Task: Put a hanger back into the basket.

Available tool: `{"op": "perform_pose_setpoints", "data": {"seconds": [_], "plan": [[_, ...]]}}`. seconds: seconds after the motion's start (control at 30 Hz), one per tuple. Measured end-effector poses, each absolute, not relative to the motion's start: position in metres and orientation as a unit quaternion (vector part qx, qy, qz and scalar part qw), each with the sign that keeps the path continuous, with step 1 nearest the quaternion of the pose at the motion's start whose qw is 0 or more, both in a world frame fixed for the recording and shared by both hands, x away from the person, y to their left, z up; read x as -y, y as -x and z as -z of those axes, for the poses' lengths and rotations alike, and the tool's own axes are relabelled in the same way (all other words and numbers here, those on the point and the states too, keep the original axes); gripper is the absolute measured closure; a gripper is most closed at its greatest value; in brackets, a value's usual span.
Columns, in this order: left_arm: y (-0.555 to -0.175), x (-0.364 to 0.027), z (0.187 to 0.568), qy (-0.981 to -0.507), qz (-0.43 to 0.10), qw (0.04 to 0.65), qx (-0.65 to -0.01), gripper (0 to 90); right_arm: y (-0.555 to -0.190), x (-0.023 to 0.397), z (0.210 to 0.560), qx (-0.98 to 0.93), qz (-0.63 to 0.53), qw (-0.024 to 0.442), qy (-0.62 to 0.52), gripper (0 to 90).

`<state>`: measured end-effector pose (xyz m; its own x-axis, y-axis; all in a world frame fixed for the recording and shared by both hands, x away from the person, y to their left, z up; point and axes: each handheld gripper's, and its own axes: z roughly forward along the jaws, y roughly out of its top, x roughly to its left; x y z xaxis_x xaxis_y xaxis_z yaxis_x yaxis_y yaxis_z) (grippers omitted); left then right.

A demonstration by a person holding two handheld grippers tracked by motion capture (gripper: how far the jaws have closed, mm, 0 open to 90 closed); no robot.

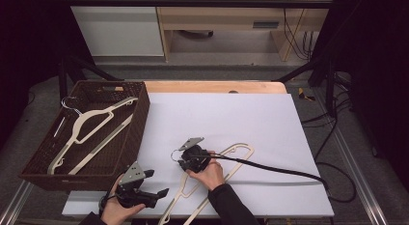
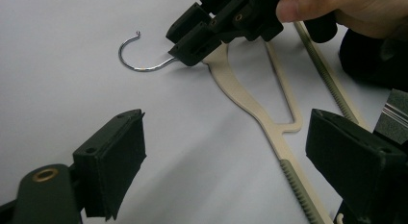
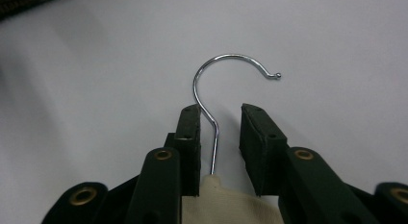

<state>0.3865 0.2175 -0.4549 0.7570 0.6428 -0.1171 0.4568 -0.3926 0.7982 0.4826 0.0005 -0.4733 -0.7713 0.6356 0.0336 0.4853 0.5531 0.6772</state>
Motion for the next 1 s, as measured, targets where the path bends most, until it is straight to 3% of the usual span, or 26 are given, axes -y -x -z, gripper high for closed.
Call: {"op": "perform_pose_setpoints", "data": {"seconds": [0.3,0.73,1.0], "plan": [[-0.387,-0.217,0.455,-0.828,-0.104,0.438,-0.333,13.4,-0.48,0.0,0.472,-0.877,-0.336,0.102,-0.327,87.2],[-0.389,-0.213,0.455,-0.83,-0.099,0.435,-0.334,13.5,-0.48,0.0,0.47,-0.863,-0.335,0.078,-0.371,89.1],[-0.403,-0.198,0.456,-0.832,-0.068,0.431,-0.343,16.3,-0.477,0.002,0.463,-0.86,-0.346,0.086,-0.364,89.2]]}}
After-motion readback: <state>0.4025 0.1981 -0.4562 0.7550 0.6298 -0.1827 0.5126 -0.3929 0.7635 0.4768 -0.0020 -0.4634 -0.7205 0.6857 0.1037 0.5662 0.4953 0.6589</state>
